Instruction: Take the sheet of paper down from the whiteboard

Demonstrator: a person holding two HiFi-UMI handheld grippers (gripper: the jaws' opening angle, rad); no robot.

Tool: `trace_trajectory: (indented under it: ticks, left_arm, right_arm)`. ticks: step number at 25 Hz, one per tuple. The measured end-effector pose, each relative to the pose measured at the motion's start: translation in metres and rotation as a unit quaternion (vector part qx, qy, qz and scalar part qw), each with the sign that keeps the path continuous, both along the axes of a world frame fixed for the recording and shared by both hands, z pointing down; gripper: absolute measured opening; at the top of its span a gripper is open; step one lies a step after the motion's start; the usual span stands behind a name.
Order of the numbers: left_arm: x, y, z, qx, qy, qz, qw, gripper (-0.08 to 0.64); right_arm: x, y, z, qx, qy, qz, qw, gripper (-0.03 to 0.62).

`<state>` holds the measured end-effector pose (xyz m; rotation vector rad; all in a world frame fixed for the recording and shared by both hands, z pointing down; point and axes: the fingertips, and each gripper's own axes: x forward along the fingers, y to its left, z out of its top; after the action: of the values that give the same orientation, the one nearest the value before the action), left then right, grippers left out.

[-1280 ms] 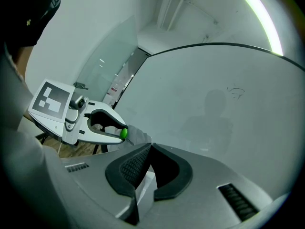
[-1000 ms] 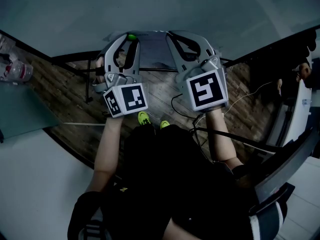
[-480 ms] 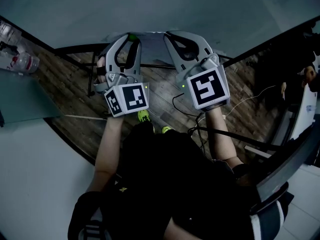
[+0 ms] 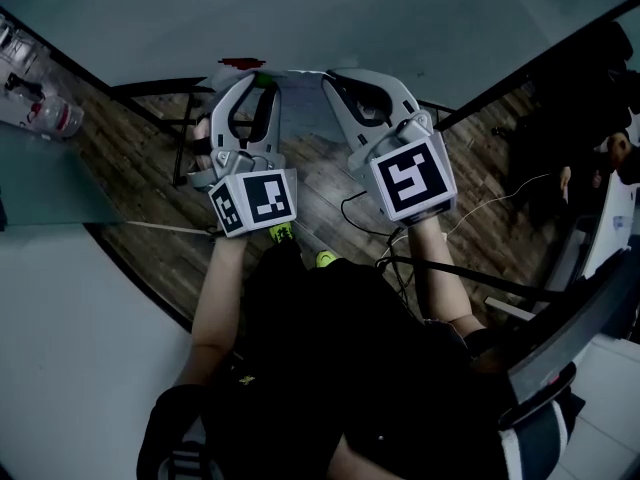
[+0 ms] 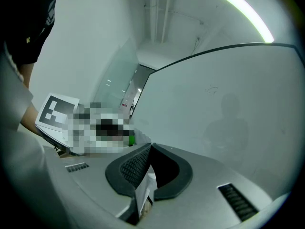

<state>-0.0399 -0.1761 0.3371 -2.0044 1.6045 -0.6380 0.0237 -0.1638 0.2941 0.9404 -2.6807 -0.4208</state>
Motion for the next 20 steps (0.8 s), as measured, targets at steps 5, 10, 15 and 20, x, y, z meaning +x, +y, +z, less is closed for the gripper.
trace_trajectory:
  ticks: [5,10,15,20]
  left_arm:
    - [0.014,0.017,-0.004,0.007,-0.001,-0.008,0.9999,0.146]
    - [0.032,0.045,-0.008,0.014,-0.001,-0.016,0.9998,0.146]
    - [0.046,0.069,-0.01,0.02,0.003,-0.022,0.9995,0.146]
    - [0.058,0.093,-0.006,0.021,0.005,-0.028,0.9994,0.146]
  right_arm:
    - [0.015,0.019,-0.001,0.001,-0.004,-0.009,1.0,0.028]
    - [0.033,0.046,-0.003,0.0,-0.015,-0.023,1.0,0.028]
    - [0.048,0.07,-0.002,-0.022,-0.039,-0.039,0.998,0.028]
    - [0.061,0.094,0.002,-0.025,-0.04,-0.049,0.998,0.028]
